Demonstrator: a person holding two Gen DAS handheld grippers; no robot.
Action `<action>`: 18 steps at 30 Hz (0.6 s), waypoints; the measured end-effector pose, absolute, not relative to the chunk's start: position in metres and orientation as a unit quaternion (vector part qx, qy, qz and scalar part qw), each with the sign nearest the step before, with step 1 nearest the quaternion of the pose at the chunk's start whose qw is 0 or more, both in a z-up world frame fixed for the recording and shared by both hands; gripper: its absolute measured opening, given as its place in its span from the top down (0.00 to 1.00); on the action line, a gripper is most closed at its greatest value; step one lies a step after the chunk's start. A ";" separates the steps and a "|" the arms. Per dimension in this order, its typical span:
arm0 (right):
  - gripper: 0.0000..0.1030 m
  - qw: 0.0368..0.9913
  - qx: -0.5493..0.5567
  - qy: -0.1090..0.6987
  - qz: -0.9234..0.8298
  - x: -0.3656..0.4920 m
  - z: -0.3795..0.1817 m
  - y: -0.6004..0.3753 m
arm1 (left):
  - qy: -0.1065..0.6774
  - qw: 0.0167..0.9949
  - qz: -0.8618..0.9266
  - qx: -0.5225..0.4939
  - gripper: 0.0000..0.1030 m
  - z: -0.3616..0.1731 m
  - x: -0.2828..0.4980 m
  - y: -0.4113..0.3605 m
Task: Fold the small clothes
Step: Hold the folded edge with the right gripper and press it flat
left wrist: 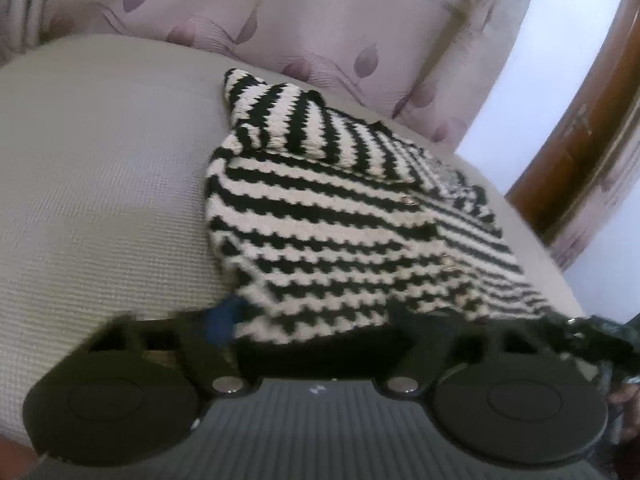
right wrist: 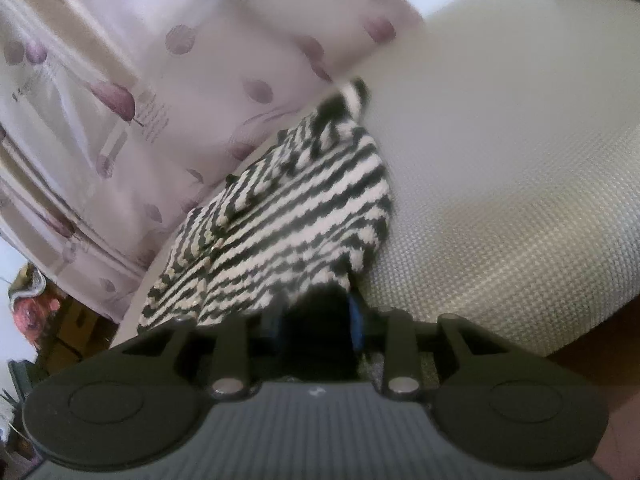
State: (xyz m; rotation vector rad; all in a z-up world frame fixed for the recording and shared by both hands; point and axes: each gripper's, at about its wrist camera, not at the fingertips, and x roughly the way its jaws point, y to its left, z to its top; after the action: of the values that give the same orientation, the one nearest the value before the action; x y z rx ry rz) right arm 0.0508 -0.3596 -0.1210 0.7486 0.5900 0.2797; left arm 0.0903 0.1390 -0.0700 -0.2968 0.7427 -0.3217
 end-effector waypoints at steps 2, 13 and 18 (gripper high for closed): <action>0.82 0.886 0.339 0.288 0.129 0.053 -0.119 -0.353 | 0.370 0.911 -0.130 -0.129 0.89 -0.071 0.094 0.139; 0.86 0.873 0.365 0.292 0.137 0.053 -0.122 -0.362 | 0.365 0.925 -0.091 -0.058 0.89 -0.060 0.091 0.116; 0.82 0.873 0.358 0.304 0.135 0.055 -0.119 -0.360 | 0.366 0.925 -0.088 -0.045 0.89 -0.059 0.091 0.113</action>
State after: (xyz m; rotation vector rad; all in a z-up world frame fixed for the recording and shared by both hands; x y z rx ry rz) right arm 0.0552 -0.3598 -0.1193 0.7477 0.6347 0.2829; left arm 0.0908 0.1131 -0.0595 -0.0915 0.7516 -0.1814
